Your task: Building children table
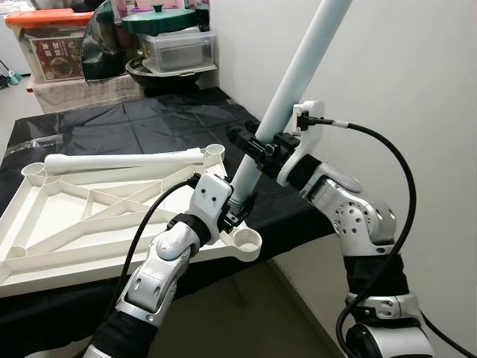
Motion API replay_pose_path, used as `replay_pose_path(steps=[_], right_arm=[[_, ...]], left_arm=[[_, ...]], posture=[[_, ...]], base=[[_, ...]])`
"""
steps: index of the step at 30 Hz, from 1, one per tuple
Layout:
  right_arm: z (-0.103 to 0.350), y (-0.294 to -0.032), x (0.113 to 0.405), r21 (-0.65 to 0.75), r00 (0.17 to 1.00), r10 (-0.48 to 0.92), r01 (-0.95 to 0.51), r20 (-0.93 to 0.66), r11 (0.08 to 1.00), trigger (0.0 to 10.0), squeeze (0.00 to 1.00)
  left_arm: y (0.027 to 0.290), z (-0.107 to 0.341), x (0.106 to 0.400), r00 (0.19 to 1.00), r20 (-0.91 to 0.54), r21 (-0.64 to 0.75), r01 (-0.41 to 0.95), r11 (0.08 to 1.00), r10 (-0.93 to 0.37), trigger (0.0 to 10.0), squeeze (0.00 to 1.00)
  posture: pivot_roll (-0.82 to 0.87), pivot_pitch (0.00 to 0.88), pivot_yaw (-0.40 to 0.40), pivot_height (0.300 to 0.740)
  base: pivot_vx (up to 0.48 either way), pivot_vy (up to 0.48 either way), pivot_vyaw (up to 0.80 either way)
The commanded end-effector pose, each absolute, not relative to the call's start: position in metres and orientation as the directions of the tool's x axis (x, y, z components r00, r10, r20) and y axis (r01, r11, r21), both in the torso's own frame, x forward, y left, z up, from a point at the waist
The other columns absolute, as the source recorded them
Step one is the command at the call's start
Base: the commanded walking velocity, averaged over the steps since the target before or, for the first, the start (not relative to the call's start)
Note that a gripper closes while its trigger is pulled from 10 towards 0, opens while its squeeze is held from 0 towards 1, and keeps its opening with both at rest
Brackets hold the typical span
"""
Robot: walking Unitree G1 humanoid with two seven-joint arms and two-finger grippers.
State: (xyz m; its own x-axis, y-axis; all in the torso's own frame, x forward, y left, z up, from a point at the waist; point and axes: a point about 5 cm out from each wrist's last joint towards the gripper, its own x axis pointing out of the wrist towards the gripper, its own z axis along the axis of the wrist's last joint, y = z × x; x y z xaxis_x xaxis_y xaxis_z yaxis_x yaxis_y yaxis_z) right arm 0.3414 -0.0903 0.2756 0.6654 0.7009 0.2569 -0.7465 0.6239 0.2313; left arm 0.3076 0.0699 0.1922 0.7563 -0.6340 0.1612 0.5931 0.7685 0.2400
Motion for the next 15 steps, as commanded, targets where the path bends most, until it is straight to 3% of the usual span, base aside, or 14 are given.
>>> replay_pose_path(steps=[1, 14, 15], right_arm=[[0.273, -0.084, 0.341, 0.243, 0.648, 0.721, -0.762, 0.246, 0.601, 0.0, 0.0], [0.274, -0.087, 0.342, 0.251, 0.653, 0.713, -0.757, 0.255, 0.604, 0.0, 0.0], [0.276, -0.088, 0.342, 0.251, 0.657, 0.707, -0.754, 0.261, 0.607, 0.0, 0.0]], left_arm=[[0.06, 0.193, 0.303, 0.711, 0.167, 0.271, 0.633, 0.725, -0.683, 10.0, 0.0], [0.061, 0.186, 0.302, 0.72, 0.137, 0.262, 0.636, 0.726, -0.681, 10.0, 0.0], [0.065, 0.182, 0.303, 0.734, 0.112, 0.244, 0.633, 0.734, -0.67, 10.0, 0.77]], posture=[[0.02, 0.0, -0.023, 0.74], [0.02, 0.0, -0.026, 0.74], [0.02, 0.0, -0.026, 0.74]], base=[[0.0, 0.0, 0.0], [0.0, 0.0, 0.0], [0.0, 0.0, 0.0]])
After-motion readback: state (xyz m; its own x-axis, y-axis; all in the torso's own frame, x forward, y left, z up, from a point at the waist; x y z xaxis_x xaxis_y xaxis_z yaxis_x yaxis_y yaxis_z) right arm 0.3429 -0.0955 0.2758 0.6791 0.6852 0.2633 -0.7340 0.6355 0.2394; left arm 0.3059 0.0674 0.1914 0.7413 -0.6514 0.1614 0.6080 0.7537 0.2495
